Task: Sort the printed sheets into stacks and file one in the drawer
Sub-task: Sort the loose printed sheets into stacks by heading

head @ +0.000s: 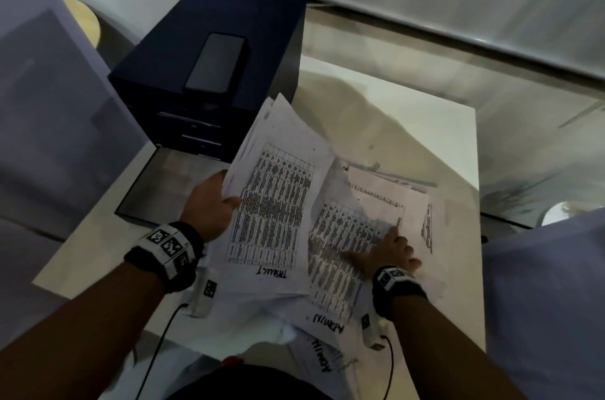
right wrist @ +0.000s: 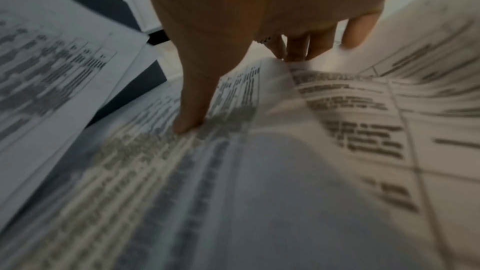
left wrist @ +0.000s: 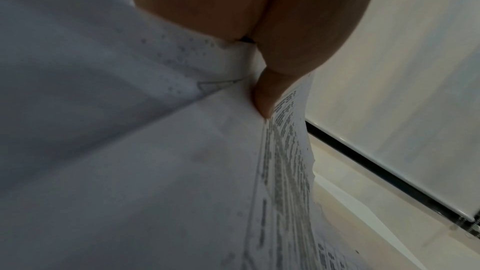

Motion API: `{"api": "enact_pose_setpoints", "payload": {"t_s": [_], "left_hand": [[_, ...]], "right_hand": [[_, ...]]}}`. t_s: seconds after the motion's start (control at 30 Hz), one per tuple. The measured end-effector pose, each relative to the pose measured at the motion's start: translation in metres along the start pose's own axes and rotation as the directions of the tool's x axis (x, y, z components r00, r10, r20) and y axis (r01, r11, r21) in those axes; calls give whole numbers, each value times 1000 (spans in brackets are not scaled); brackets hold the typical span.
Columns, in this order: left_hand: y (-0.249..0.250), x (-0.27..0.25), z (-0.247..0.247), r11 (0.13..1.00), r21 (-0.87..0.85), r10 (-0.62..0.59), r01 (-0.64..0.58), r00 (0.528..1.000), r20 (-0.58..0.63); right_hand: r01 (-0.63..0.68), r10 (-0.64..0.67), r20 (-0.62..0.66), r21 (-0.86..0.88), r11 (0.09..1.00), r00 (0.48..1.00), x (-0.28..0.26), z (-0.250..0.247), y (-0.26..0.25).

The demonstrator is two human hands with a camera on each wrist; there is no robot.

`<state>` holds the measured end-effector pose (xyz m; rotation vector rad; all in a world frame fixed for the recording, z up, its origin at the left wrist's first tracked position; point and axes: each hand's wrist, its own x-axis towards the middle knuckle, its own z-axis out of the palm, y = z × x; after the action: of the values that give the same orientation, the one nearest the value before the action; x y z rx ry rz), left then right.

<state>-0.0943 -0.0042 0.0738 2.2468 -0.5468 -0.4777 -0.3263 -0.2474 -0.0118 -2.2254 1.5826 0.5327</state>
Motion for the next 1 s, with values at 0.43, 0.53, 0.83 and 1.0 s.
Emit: {"api": "enact_pose_setpoints", "payload": {"t_s": [0.43, 0.53, 0.83, 1.0], "left_hand": [[-5, 4, -2, 1000, -17, -24, 24, 1000, 10], [-2, 3, -1, 999, -33, -32, 32, 999, 11], [0, 2, 7, 994, -78, -76, 79, 996, 42], [7, 0, 30, 966, -206, -140, 158, 985, 98]], "right_hand": [[0, -11, 51, 224, 975, 999, -9, -8, 19], [-48, 39, 33, 338, 940, 999, -8, -13, 20], [101, -55, -130, 372, 923, 990, 0, -63, 36], [293, -152, -427, 288, 912, 891, -22, -129, 33]]}}
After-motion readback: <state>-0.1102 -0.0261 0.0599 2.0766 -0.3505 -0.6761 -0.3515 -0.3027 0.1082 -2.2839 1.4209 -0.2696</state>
